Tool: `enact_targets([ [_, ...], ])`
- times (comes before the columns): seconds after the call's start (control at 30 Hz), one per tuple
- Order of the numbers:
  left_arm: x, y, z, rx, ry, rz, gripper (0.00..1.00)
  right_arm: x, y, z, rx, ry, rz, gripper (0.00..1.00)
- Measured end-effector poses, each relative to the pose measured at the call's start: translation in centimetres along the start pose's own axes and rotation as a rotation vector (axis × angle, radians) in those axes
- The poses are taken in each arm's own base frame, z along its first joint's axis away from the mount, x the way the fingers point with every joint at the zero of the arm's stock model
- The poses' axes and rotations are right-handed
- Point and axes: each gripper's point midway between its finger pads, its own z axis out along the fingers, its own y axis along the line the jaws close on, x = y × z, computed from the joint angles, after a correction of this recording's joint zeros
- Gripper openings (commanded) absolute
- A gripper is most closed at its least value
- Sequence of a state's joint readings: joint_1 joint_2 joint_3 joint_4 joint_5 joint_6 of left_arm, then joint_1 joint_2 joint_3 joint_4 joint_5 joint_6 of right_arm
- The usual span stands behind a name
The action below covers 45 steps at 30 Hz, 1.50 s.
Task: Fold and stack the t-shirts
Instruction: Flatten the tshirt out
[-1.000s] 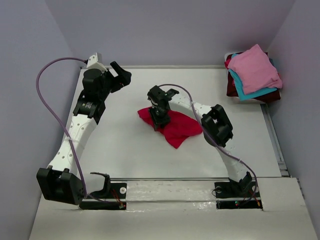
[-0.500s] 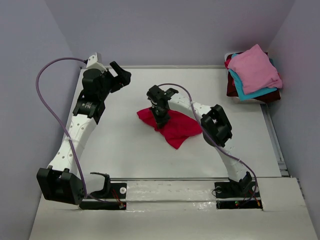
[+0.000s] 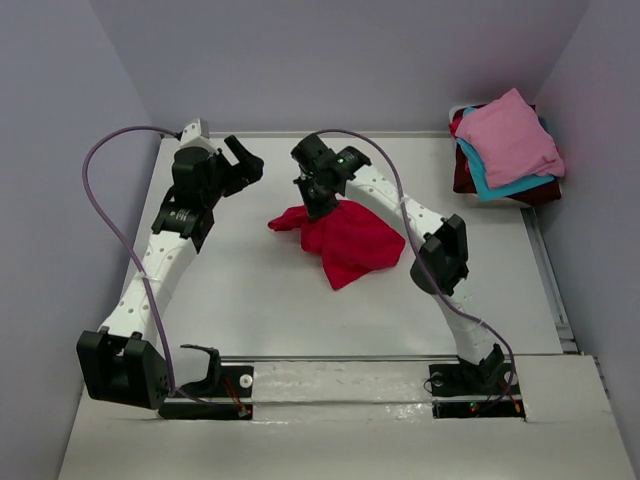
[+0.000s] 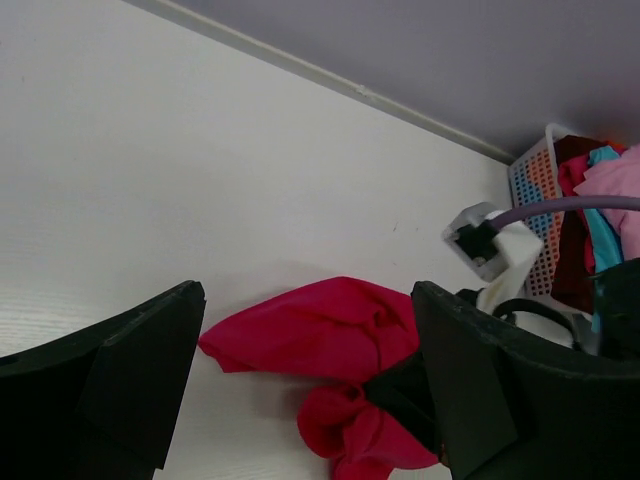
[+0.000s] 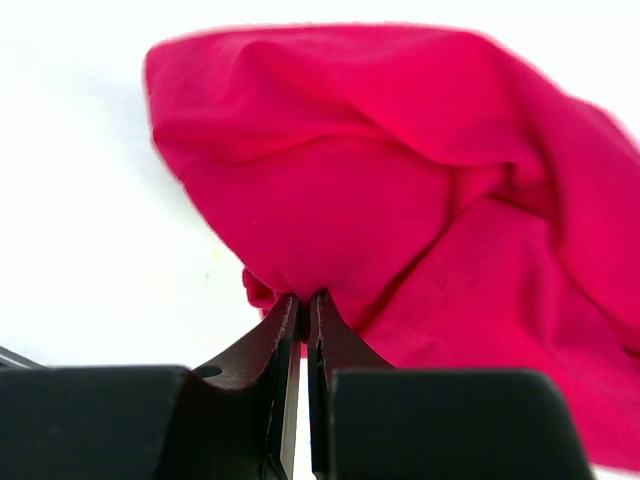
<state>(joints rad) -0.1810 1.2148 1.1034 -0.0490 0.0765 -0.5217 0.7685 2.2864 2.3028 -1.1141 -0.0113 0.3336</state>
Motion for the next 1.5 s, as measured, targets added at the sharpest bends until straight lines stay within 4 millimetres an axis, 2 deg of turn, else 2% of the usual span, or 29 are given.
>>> enact_targets([
  [0.1, 0.2, 0.2, 0.1, -0.004, 0.001, 0.000, 0.96, -1.9, 0.2, -2.8, 0.005, -0.074, 0.000, 0.07],
  [0.17, 0.5, 0.4, 0.3, -0.007, 0.006, 0.000, 0.96, -3.2, 0.2, -5.4, 0.011, -0.142, 0.005, 0.07],
  [0.2, 0.8, 0.6, 0.4, -0.009, 0.009, 0.000, 0.96, -3.5, 0.2, -6.0, 0.010, -0.155, 0.005, 0.07],
  [0.27, 1.7, 1.2, 0.9, -0.022, 0.028, -0.001, 0.96, -4.5, 0.1, -9.1, 0.012, -0.225, 0.009, 0.07],
  [0.4, 3.3, 2.3, 1.6, -0.048, 0.068, -0.002, 0.96, -5.5, 0.0, -13.6, 0.005, -0.325, 0.016, 0.07],
  [0.43, 3.5, 2.5, 1.8, -0.052, 0.074, -0.002, 0.96, -6.0, 0.0, -15.4, 0.001, -0.368, 0.020, 0.07],
  [0.67, 4.3, 3.0, 2.2, -0.064, 0.093, 0.002, 0.96, -7.6, -0.5, -24.3, -0.022, -0.589, 0.033, 0.07],
  [0.83, 4.5, 3.2, 2.4, -0.062, 0.090, 0.003, 0.96, -8.3, -0.8, -29.9, -0.038, -0.737, 0.042, 0.07],
  [1.1, 5.3, 3.8, 2.4, -0.075, 0.102, 0.003, 0.96, -8.6, -1.2, -38.9, -0.093, -0.979, 0.052, 0.07],
  [1.23, 5.3, 3.8, 2.5, -0.078, 0.100, 0.004, 0.96, -8.3, -1.4, -41.8, -0.118, -1.060, 0.052, 0.07],
  [1.3, 5.2, 3.9, 2.5, -0.080, 0.098, 0.004, 0.96, -8.2, -1.4, -42.3, -0.121, -1.086, 0.049, 0.07],
  [1.4, 5.2, 3.9, 2.6, -0.080, 0.094, 0.003, 0.96, -8.6, -1.8, -41.3, -0.090, -1.076, 0.051, 0.07],
  [1.47, 5.2, 3.9, 2.6, -0.082, 0.094, 0.003, 0.96, -9.2, -1.8, -39.8, -0.063, -1.050, 0.055, 0.07],
  [1.5, 5.2, 4.0, 2.7, -0.083, 0.095, 0.003, 0.96, -9.7, -1.7, -38.2, -0.048, -1.024, 0.053, 0.07],
])
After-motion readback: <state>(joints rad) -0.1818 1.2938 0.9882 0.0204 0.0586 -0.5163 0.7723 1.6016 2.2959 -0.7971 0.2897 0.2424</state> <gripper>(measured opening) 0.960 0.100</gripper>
